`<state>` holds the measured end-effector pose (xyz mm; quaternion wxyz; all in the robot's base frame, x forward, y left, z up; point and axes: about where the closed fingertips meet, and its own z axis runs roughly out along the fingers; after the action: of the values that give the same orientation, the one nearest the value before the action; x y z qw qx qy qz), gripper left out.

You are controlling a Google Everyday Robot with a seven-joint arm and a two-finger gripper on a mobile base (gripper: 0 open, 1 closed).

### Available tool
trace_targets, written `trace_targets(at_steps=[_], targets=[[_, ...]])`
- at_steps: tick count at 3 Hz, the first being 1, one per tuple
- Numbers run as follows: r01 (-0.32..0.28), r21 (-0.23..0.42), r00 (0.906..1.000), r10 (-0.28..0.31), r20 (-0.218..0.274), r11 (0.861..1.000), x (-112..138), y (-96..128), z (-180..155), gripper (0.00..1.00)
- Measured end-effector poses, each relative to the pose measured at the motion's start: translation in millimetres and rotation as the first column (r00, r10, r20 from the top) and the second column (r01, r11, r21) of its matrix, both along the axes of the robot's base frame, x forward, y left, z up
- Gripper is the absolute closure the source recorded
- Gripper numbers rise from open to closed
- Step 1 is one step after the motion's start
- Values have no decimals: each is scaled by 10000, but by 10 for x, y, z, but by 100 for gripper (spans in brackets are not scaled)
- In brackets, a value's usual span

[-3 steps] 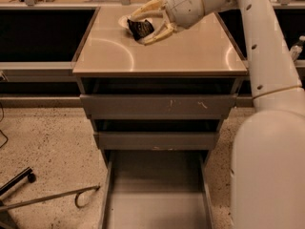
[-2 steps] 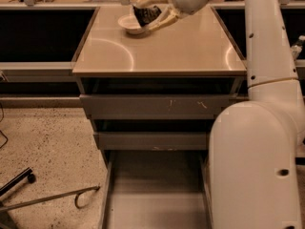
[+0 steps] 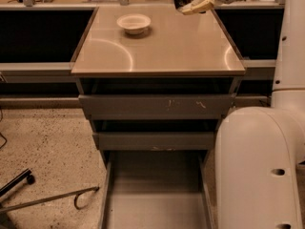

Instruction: Pick rxbar chocolate from bottom drawer and place on counter

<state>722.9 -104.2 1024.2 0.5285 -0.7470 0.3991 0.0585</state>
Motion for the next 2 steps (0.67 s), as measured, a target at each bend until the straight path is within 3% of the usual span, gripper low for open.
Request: trace_targets(at_steps=[1,2], targets=[[355,842,9966,-291,-766,9958,103,-262,-324,100],[161,1598,9875,93,-1575,9870,338,-141,-910,100]])
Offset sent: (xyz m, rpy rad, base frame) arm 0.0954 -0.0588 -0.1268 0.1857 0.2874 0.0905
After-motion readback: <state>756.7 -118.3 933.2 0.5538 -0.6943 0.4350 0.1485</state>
